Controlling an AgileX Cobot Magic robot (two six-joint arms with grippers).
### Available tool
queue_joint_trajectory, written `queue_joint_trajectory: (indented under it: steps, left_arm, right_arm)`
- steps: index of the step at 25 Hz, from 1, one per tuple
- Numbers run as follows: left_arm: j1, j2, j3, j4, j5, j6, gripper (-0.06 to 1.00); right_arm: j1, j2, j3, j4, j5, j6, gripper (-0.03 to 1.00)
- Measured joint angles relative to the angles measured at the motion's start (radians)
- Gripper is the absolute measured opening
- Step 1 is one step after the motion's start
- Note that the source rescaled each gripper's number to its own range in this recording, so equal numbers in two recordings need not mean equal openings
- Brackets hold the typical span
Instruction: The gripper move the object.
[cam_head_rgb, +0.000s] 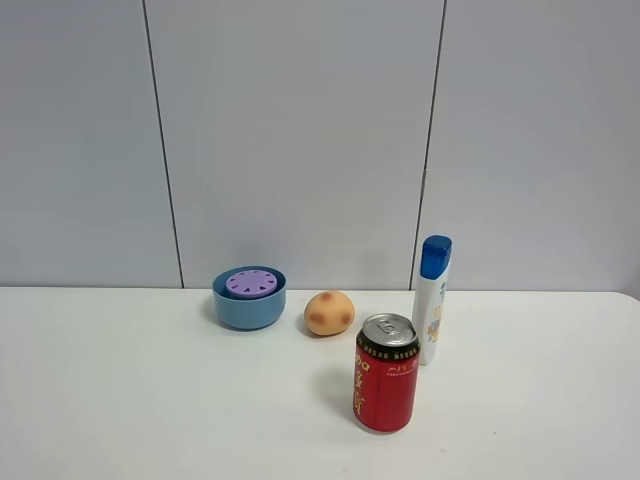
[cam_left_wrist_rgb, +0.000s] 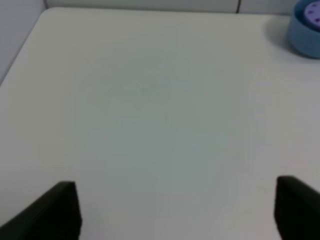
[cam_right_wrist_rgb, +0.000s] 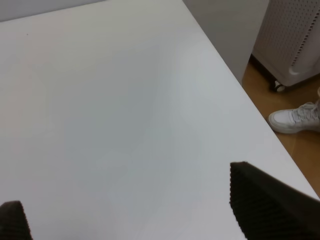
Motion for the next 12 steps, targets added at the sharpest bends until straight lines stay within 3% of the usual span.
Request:
queue_joint_trajectory:
  steps: [12]
  left_arm:
    - [-0.037,0.000,0.012,0.005,-0.026,-0.022,0.21]
  right_arm:
    - [0.000,0.000,0.000,0.000,0.000,0.000,1.00]
